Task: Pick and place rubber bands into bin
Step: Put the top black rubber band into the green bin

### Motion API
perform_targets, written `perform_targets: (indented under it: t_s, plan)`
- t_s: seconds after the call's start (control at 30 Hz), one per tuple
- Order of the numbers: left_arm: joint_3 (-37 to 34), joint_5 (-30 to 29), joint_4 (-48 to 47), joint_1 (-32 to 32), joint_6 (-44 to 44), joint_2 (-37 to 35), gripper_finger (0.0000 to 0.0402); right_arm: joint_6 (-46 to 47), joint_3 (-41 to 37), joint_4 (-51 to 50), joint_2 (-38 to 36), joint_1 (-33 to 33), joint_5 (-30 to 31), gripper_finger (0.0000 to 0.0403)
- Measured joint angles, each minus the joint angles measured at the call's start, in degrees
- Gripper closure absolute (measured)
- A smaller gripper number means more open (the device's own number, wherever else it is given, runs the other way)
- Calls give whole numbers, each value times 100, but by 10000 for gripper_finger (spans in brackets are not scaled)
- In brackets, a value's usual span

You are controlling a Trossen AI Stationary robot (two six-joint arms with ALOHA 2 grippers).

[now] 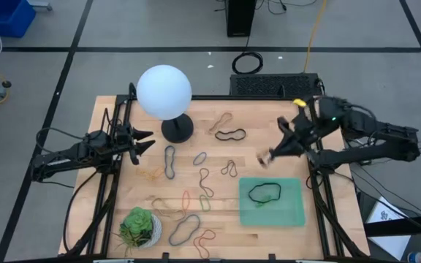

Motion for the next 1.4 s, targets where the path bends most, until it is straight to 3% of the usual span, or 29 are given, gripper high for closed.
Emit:
perform_targets:
  t_s: [0.3, 0.77, 1.07, 1.4]
  plan:
    - [0, 0, 1, 1, -15, 0, 190, 668, 0, -959, 633, 1092, 155, 403]
    - [2, 0, 0, 2, -11, 2, 190, 1608, -4, -2159, 1805, 2631, 2643, 403]
    - [2, 0, 0, 2, 2, 2, 190, 2665, -566, -2090, 2558, 3226, 3659, 403]
    - [2, 0, 0, 0, 2, 2, 190, 3247, -1745, -946, 3014, 3321, 3644, 403]
